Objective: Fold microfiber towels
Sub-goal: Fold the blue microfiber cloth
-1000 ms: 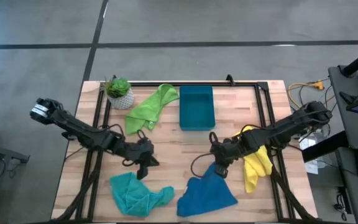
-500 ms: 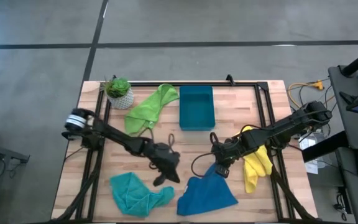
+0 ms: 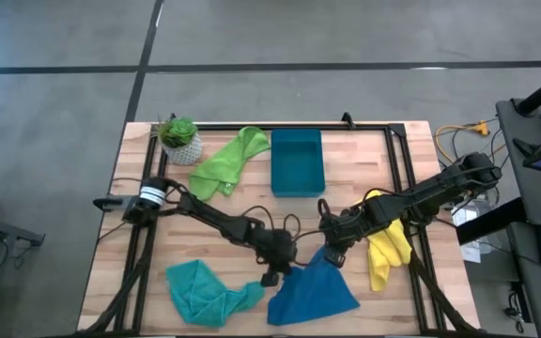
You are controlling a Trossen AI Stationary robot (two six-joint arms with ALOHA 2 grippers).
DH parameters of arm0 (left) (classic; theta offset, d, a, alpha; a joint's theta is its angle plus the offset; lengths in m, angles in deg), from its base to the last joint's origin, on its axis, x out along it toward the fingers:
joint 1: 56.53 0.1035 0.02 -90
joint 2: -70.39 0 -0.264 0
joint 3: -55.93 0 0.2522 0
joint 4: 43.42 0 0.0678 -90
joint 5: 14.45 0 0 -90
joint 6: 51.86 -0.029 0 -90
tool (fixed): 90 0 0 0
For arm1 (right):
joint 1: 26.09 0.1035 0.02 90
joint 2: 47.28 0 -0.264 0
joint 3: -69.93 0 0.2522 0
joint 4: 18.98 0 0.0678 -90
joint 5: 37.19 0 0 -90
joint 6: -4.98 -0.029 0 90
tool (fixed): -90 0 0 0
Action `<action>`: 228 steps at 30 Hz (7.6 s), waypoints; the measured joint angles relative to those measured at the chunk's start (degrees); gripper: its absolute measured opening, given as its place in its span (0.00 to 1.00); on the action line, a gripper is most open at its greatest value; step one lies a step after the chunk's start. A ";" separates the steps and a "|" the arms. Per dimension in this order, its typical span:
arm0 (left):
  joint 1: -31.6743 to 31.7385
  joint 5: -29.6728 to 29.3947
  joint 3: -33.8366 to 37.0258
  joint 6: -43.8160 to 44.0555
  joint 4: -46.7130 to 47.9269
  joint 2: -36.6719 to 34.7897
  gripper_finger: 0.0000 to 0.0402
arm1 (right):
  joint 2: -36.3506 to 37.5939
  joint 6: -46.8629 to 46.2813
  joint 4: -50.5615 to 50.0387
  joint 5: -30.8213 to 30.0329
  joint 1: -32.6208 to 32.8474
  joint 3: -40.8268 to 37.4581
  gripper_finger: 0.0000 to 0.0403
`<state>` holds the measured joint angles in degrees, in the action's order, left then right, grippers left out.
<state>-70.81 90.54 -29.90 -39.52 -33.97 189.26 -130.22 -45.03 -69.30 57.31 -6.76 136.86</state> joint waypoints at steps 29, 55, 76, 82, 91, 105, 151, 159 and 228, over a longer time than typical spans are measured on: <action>-0.71 -6.97 -4.76 -2.30 6.31 3.51 0.00 | 0.02 -0.19 0.17 -3.04 -0.24 0.00 0.02; 0.36 -30.24 21.59 15.17 20.58 -20.78 0.00 | -0.63 8.88 4.74 -6.50 -7.69 -0.47 0.02; 8.84 -21.16 22.90 8.09 5.99 -18.26 0.53 | -0.22 7.35 5.50 -3.89 -7.85 -0.48 0.02; 8.76 -18.98 20.03 8.11 7.70 -13.29 0.49 | 0.02 6.97 5.44 -3.86 -7.85 -0.46 0.02; 8.21 -18.08 17.70 6.46 15.59 -12.23 0.03 | 0.02 7.07 5.42 -3.87 -7.86 -0.46 0.02; 7.55 -24.39 18.15 3.77 30.23 -37.98 0.00 | 4.35 5.94 5.29 -4.15 -6.30 2.66 0.02; 1.63 -35.31 28.61 18.77 16.49 -31.05 0.00 | -12.57 10.00 -7.73 -10.91 -10.43 6.40 0.02; 3.18 -36.54 28.61 18.73 15.47 -28.06 0.00 | -12.68 10.22 -3.84 -11.13 -13.92 3.24 0.02; -30.65 -17.01 33.32 49.74 8.47 -40.60 0.00 | -2.80 -9.12 3.05 -26.92 12.87 4.09 0.25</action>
<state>-101.46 73.52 3.41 10.22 -25.49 148.66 -133.02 -54.15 -66.24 30.38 6.11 140.95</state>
